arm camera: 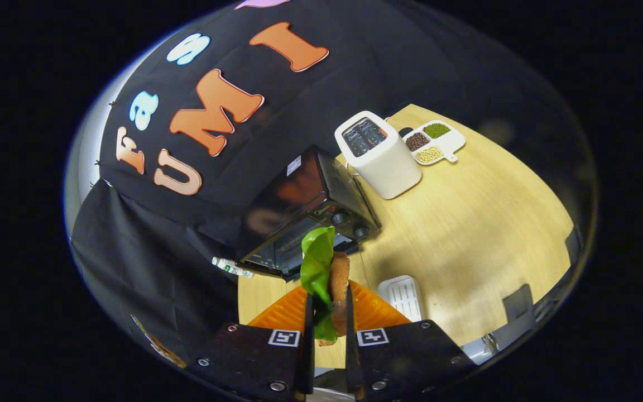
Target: Open the toaster oven, put the food inside, and close the toaster oven door.
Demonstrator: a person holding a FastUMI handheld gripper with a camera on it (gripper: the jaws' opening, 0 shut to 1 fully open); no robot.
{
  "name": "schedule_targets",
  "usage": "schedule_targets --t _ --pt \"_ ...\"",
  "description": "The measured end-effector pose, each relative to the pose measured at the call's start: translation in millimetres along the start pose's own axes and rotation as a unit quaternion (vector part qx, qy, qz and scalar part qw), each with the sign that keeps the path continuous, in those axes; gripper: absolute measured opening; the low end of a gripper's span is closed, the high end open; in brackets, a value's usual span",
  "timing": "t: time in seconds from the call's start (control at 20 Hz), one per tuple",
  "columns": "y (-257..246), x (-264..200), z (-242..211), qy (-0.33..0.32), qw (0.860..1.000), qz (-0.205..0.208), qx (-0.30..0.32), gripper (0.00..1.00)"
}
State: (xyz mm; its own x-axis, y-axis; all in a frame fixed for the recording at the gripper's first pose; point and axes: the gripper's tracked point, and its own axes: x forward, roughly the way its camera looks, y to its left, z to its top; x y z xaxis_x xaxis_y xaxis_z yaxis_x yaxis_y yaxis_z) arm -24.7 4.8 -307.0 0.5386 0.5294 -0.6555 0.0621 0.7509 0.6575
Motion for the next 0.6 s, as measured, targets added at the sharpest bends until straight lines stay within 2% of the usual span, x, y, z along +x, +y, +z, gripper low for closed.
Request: schedule_targets --t 0.15,0.25,0.6 --pt "17 27 -15 -0.009 0.998 0.041 0.049 0.22" --pt "21 48 -24 -0.01 0.996 0.054 0.077 0.23" --pt "24 122 -37 -0.025 0.982 0.059 0.176 0.23"
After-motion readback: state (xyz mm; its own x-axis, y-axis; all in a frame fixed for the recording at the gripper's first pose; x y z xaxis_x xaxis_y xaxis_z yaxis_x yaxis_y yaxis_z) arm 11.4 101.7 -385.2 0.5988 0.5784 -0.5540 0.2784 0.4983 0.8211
